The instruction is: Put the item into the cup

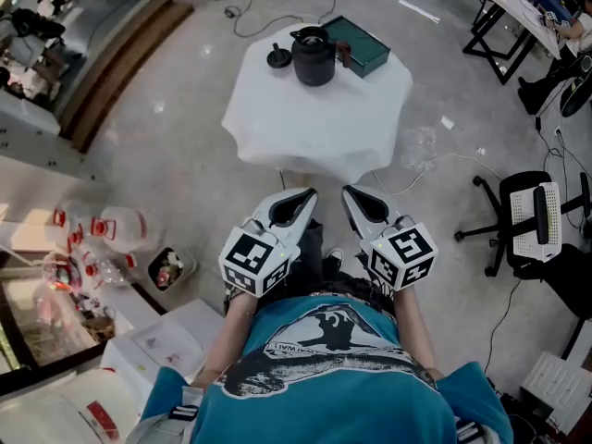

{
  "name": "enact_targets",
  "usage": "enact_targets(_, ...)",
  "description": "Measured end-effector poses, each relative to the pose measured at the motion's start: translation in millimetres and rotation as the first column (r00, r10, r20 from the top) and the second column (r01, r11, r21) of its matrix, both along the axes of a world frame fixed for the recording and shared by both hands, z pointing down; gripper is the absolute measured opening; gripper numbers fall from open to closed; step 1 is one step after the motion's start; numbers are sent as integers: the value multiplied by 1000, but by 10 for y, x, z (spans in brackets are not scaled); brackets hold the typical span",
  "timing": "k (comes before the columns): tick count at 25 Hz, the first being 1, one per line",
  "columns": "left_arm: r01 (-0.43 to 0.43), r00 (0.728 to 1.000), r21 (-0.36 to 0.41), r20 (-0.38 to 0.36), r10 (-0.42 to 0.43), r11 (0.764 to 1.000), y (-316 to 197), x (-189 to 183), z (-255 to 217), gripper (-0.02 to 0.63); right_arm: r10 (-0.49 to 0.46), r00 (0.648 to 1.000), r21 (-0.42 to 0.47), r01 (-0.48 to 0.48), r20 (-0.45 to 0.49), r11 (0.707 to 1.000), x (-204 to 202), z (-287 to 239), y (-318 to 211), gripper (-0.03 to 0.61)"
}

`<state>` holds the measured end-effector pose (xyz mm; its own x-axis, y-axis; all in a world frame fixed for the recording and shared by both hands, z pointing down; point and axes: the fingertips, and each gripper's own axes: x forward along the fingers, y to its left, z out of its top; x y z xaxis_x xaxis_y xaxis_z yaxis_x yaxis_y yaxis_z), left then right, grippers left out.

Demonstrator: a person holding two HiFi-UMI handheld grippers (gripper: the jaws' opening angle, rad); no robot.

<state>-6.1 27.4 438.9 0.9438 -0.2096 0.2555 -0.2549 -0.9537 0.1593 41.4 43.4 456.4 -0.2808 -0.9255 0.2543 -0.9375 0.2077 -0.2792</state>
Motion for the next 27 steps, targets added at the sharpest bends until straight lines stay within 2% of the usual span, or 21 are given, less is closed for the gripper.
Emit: enact_targets(27, -49, 999, 10, -3, 49, 999, 85, 70, 16, 15, -7, 999, -16, 6, -51, 1000, -10, 46, 39, 0)
